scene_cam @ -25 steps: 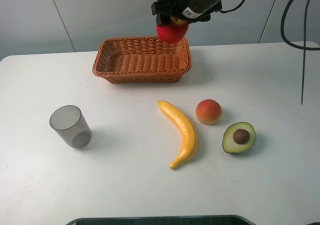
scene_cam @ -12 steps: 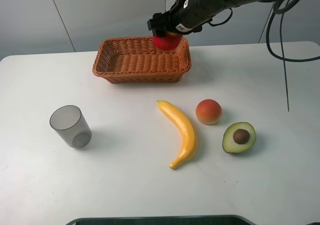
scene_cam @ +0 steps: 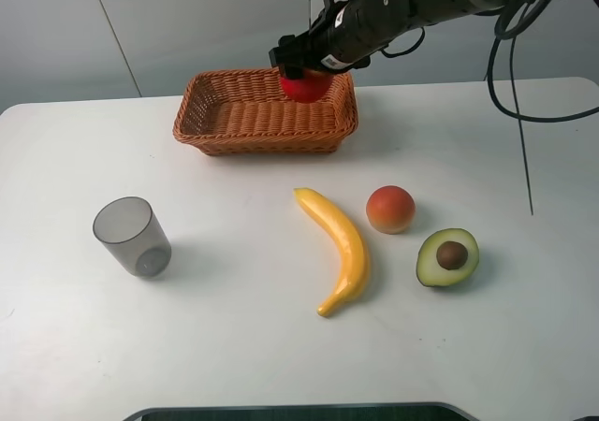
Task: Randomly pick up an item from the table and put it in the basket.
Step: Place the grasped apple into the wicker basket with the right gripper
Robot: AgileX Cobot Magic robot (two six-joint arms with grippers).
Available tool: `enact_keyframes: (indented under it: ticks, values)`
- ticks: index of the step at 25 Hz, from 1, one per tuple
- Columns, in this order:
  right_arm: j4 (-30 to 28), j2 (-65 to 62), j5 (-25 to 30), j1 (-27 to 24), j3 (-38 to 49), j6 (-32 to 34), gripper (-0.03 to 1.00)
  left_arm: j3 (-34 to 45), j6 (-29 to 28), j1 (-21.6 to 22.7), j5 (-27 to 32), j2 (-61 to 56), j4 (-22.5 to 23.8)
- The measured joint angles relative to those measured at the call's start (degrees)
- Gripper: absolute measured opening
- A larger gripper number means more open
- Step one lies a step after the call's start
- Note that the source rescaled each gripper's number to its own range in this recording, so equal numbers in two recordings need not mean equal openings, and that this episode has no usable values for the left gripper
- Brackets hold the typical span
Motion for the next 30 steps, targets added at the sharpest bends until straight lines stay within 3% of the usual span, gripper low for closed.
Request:
enact_keyframes:
  ticks: [3, 4, 8, 11, 12, 19, 24, 30]
  values:
    - [0.14, 0.00, 0.00, 0.00, 0.00, -0.10, 0.06, 0.00, 0.00, 0.00, 0.00, 0.00, 0.00]
    - [0.15, 0.00, 0.00, 0.08, 0.00, -0.10, 0.11, 0.00, 0.00, 0.00, 0.00, 0.00, 0.00]
    - [0.15, -0.45, -0.11, 0.13, 0.00, -0.10, 0.63, 0.00, 0.00, 0.00, 0.00, 0.00, 0.00]
    - [0.15, -1.21, -0.25, 0.13, 0.00, -0.10, 0.93, 0.00, 0.00, 0.00, 0.00, 0.00, 0.00]
    - [0.15, -1.22, -0.25, 0.13, 0.00, -0.10, 0.97, 0.00, 0.00, 0.00, 0.00, 0.00, 0.00]
    - [0.15, -2.77, 4.26, 0.13, 0.00, -0.10, 1.00, 0.00, 0.00, 0.00, 0.00, 0.00, 0.00]
    - [0.23, -5.80, 12.44, 0.13, 0.00, -0.21, 1.00, 0.00, 0.00, 0.00, 0.00, 0.06, 0.00]
    - [4.24, -14.35, 19.05, -0.88, 7.74, -2.51, 1.00, 0.00, 0.00, 0.00, 0.00, 0.06, 0.00]
